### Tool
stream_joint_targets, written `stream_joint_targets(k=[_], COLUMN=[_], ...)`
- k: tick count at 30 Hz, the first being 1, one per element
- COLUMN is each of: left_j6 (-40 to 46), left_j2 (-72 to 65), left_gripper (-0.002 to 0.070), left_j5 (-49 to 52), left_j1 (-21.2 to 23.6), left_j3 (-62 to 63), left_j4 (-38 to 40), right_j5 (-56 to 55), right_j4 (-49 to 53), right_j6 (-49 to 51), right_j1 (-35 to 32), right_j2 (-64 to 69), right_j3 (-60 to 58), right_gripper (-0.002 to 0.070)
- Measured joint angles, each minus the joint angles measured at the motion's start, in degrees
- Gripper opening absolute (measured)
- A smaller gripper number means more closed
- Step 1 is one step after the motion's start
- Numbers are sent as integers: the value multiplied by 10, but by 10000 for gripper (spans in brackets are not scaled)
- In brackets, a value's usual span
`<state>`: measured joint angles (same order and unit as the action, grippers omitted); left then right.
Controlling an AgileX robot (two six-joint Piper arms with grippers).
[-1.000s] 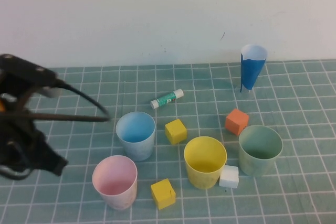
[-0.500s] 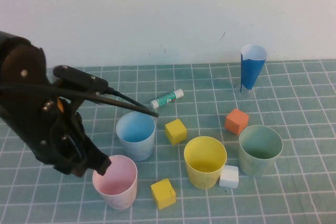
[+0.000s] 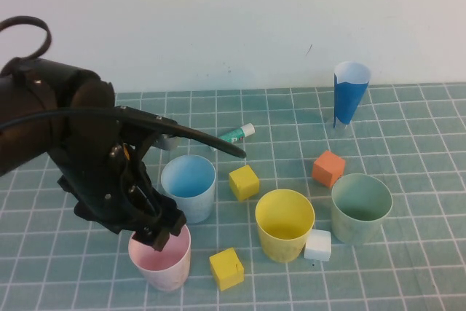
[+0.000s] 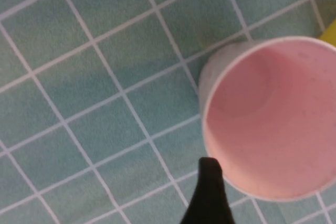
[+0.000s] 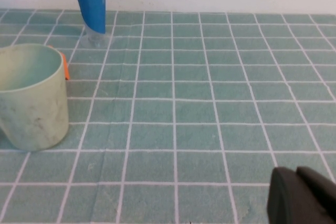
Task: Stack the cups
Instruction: Pick up the pink cup
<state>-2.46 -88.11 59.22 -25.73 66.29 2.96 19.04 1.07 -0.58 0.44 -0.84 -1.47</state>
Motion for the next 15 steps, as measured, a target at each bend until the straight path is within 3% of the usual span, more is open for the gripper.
stream_joint_targets(k=[15], left_j6=[-41], left_j2=[-29], left_gripper=[468], left_j5=[-45], left_j1=[0], left_j3=[-34], left_j4=[-46], right_j5=[0], right_j4=[0], right_j6=[0], right_j1=[0], right_j2=[0], right_j3=[0], right_gripper=[-1])
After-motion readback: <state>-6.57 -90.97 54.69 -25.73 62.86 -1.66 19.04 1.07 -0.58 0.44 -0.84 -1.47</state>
